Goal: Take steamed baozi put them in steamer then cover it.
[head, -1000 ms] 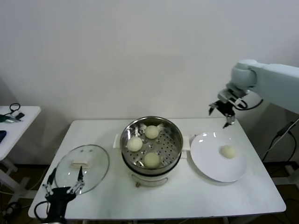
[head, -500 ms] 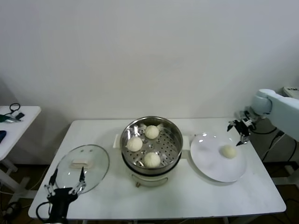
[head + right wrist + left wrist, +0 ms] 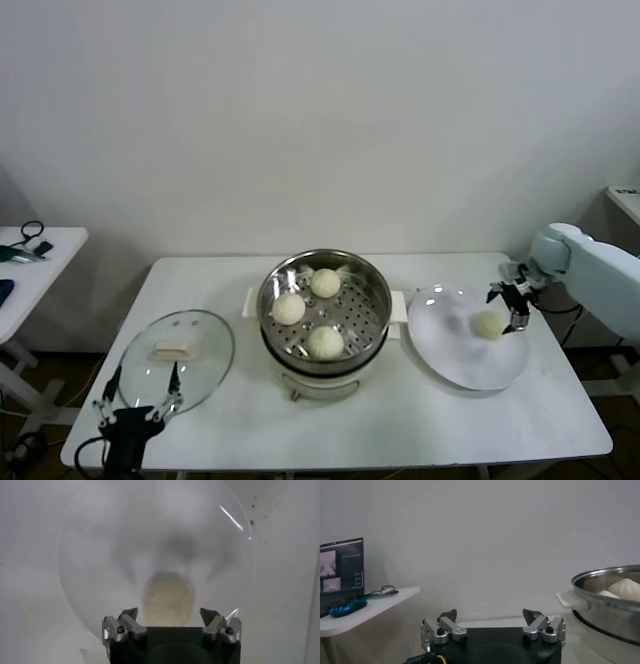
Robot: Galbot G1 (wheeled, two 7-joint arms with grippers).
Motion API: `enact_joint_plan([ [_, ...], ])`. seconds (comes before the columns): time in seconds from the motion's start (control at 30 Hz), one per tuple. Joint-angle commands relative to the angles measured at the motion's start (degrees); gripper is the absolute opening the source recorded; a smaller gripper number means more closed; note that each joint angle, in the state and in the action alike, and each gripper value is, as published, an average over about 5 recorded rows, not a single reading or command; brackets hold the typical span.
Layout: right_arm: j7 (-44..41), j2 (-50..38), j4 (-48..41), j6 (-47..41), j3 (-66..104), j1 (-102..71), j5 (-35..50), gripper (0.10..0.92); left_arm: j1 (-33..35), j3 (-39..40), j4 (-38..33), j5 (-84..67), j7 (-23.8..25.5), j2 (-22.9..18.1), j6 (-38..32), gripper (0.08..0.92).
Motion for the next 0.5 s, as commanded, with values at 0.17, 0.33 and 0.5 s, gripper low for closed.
enact_joint_plan([
  [0.17,1.50,2.56,-5.10,0.42,5.50,-5.11,-3.39,0.818,0.10,-0.06,0.01,0.08,-0.06,-0.04,-0.06,0.823],
  [0.33,1.68,3.02,-5.54,0.37,5.47,-4.64,-3.37,0.753,0.05,-0.10,0.01,0.07,-0.09,-0.06,-0.07,0.823],
  [0.5,1.54,2.33,-3.61,-0.42,4.00,-2.94,-1.42,0.682,0.01,-0.15,0.01,0.07,-0.09,-0.03,-0.09,0.823],
])
